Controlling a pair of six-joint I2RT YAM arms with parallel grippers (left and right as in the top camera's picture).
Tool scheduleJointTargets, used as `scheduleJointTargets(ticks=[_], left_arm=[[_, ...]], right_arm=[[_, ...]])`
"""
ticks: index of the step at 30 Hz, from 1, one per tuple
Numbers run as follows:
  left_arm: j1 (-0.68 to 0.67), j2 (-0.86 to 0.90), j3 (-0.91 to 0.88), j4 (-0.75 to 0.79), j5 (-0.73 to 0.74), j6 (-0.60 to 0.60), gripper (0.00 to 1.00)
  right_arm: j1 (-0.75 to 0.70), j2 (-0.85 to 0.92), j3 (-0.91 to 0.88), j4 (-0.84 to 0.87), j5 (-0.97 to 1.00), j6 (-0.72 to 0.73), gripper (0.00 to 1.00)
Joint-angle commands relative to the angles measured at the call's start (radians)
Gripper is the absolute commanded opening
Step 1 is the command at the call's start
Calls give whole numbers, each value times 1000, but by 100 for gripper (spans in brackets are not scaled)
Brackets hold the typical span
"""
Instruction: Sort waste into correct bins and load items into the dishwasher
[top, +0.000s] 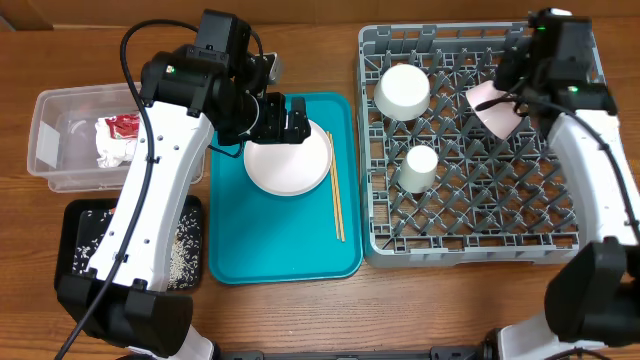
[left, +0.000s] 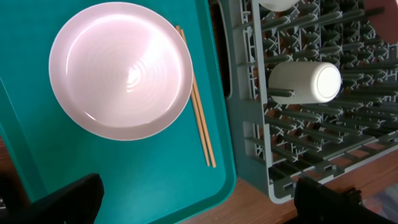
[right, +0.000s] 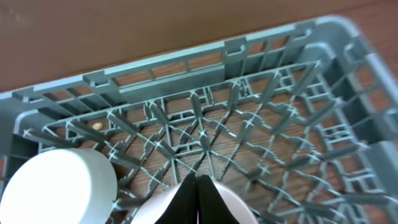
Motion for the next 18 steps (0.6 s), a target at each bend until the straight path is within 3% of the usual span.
scheduleJointTargets(ticks=[1,9,18], left_arm=[[-8,-11,16,-2,-4,8,100],[-7,-11,16,-2,-4,8,100],[-7,-11,16,-2,-3,8,100]], right_arm=[[-43,67,2,32,-179,23,4],[-53,98,2,-46,-208,22,4],[-51,98,2,-245,-220,23,5]])
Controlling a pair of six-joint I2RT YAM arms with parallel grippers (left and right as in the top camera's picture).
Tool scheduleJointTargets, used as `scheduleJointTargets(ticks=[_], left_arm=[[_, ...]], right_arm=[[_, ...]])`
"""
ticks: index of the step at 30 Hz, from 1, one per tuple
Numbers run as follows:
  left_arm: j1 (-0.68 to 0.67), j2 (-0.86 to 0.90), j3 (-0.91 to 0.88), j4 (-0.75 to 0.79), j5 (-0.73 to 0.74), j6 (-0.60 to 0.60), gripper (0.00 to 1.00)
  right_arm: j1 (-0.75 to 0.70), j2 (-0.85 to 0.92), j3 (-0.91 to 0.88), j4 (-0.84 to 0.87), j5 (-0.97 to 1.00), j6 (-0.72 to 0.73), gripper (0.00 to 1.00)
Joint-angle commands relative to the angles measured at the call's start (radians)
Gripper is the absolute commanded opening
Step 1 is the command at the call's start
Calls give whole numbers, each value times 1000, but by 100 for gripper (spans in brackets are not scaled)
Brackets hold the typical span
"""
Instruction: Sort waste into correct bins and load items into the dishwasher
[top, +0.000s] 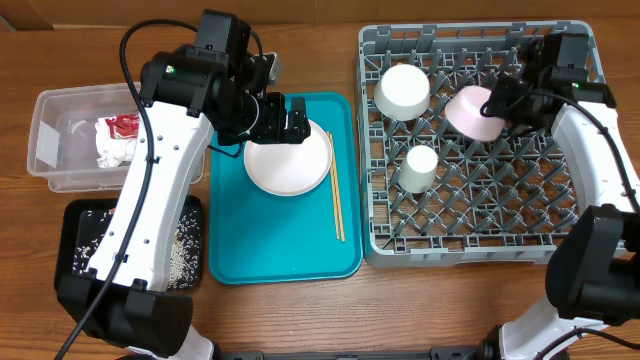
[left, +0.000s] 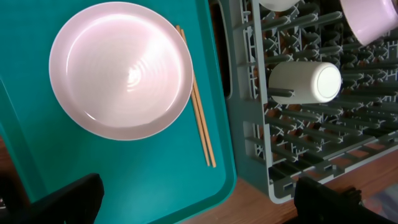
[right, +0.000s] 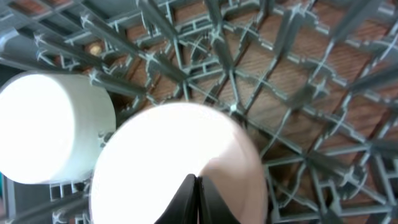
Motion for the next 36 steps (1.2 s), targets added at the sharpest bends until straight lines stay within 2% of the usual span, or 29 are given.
scheduleJointTargets(ticks=[1,6,13,25,36], left_arm=[[-7,-11,16,-2,-4,8,100],[-7,-11,16,-2,-4,8,100],[-8,-11,16,-2,-4,8,100],[-7,-11,16,-2,-4,8,100],[-7,-11,16,-2,-4,8,100]], right_arm=[[3,-5,3,-28,-15,2,5],[3,-15,30,-39,-23,2,5],[3,-85,45,-24,-217,2,5],[5,-107,41,96,-187,2,4],[88,-59,40,66,-190,-33,4]])
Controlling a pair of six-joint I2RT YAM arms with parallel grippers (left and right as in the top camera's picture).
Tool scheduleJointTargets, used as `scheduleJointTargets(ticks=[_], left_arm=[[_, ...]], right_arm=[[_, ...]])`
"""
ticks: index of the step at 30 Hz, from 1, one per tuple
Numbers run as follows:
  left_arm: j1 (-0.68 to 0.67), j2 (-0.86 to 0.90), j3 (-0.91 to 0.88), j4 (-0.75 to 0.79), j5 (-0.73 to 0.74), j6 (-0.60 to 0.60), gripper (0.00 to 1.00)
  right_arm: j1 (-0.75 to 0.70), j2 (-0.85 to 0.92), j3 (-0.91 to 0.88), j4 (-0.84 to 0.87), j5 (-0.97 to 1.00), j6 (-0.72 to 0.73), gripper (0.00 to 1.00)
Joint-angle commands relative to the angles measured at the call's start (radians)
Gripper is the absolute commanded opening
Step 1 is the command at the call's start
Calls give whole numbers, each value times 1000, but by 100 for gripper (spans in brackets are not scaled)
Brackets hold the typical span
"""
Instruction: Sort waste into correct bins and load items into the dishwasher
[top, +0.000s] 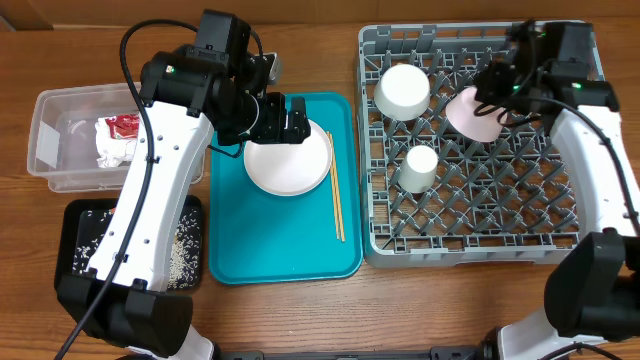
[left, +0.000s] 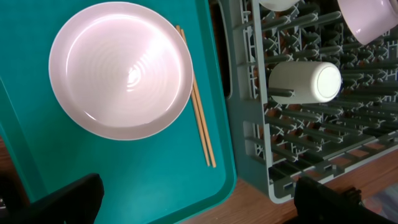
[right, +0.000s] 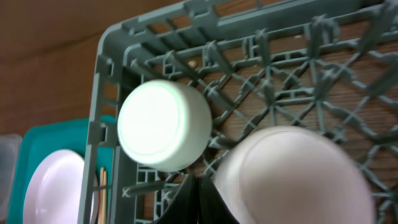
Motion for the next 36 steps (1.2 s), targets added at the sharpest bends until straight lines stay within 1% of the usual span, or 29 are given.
scheduleJointTargets(ticks=[1,10,20,24,30,33,36], left_arm=[[-7,-11,16,-2,-4,8,100],[-7,-11,16,-2,-4,8,100],[-7,-11,16,-2,-4,8,100],[-7,-11,16,-2,-4,8,100],[-7,-11,16,-2,-4,8,100],[-7,-11,16,-2,-4,8,100],[-7,-11,16,-2,-4,8,100]], right_arm=[[42,25,24,-5,-8,-24,4],[53,34,23,-36,-5,-24,4],[100,46,17,-19,-1,-24,4],[111,64,17,-17,74,-24,4],[111,103,14,-24,95,-24,4],[110,104,8,-36,214,-24,4],[109,104,8,-52,274,-24,4]])
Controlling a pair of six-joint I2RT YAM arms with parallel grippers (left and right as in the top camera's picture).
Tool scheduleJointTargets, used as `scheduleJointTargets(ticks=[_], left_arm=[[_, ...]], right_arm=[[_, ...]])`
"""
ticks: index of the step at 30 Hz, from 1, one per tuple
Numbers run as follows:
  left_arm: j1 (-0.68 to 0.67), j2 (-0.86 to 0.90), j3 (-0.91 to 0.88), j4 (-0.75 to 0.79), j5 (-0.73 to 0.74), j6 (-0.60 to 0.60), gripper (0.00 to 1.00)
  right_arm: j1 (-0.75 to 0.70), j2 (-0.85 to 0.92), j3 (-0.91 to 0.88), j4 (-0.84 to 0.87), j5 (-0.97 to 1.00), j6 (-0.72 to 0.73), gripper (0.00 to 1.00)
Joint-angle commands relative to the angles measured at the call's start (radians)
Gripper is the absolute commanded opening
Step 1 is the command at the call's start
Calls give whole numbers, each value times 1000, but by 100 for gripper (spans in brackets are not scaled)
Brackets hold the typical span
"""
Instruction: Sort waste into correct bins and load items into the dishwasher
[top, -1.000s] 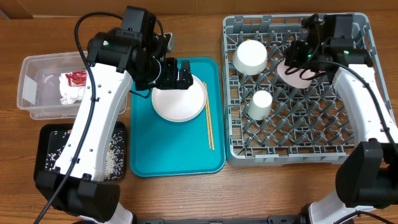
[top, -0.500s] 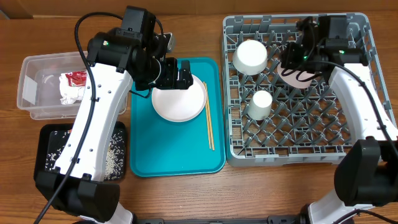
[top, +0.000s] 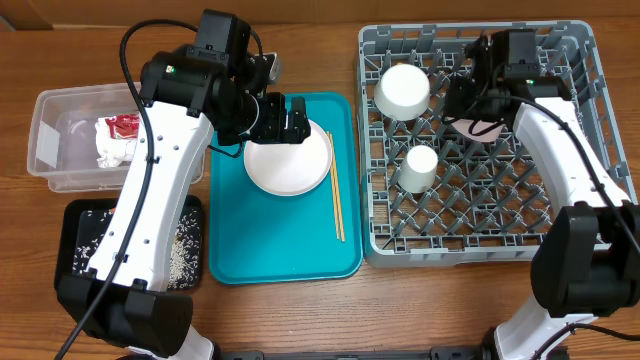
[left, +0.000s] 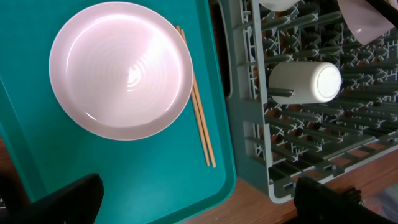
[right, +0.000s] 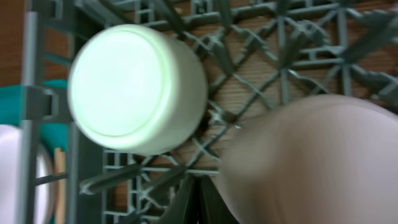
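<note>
My right gripper (top: 478, 102) is over the far middle of the grey dish rack (top: 470, 250), shut on a pink bowl (right: 317, 162). The bowl fills the lower right of the right wrist view, and only its edge (top: 467, 126) shows from overhead. A white bowl (right: 137, 87) lies in the rack just to the left of it. Further forward, a white cup (top: 420, 166) lies on the tines. My left gripper (left: 196, 208) hangs open above the teal tray (top: 285, 240), which holds a pink plate (left: 121, 68) and a pair of chopsticks (left: 199, 118).
A clear bin (top: 60, 140) with crumpled wrappers sits at the far left. A black tray (top: 90, 250) with scattered white grains lies in front of it. The rack's right and near parts hold only tines.
My right gripper has moved left with the pink bowl, closer to the white bowl, and now covers most of the pink bowl from above. The left arm has not moved.
My right gripper held the pink bowl over the rack's far right. It then held it further left with the base up, then tilted near the far middle, and now beside the white bowl. The left gripper stayed open over the plate throughout.
</note>
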Motion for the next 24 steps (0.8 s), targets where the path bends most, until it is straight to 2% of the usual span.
scheduleJointTargets(ticks=[1,6,14,24], left_arm=[[-7,-11,16,-2,-4,8,100],[-7,-11,16,-2,-4,8,100],[-7,-11,16,-2,-4,8,100],[-7,-11,16,-2,-4,8,100]], right_arm=[[-3,3,8,-11,128,-5,4],[-3,3,8,-21,164,4,4],[11,3,20,-24,-61,5,4],[10,3,18,-77,134,5,4]])
